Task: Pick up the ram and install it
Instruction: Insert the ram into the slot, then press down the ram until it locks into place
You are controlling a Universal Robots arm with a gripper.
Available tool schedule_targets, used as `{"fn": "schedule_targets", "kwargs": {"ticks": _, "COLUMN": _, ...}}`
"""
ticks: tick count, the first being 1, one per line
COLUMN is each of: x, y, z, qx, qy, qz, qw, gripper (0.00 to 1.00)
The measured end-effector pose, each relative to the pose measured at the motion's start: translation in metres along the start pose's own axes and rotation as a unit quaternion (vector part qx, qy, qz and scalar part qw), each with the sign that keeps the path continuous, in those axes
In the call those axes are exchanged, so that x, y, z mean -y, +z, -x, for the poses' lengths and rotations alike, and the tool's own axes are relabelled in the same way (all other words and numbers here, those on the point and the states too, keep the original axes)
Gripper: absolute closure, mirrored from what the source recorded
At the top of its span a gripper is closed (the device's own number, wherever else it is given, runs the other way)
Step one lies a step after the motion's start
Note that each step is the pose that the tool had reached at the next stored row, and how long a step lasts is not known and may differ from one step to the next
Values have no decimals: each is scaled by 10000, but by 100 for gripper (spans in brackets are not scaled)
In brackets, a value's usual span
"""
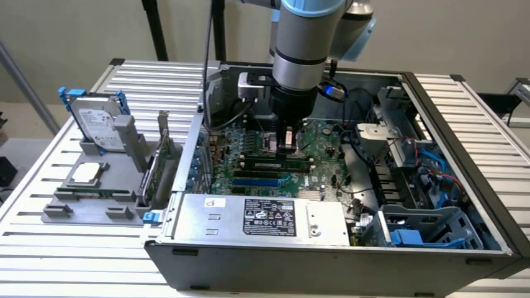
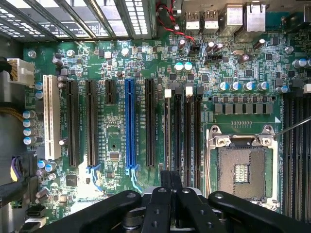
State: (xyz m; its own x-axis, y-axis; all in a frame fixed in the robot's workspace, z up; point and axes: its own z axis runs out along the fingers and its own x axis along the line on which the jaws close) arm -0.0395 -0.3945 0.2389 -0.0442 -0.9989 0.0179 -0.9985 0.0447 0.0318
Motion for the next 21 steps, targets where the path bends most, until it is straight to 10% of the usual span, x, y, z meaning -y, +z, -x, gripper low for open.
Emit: {"fn": "schedule_targets", "kwargs": {"ticks": 21, "x": -5, "y": 35, "z": 1, "qx": 6, "qy": 0, "qz": -24, "qw": 10000, "gripper": 89}}
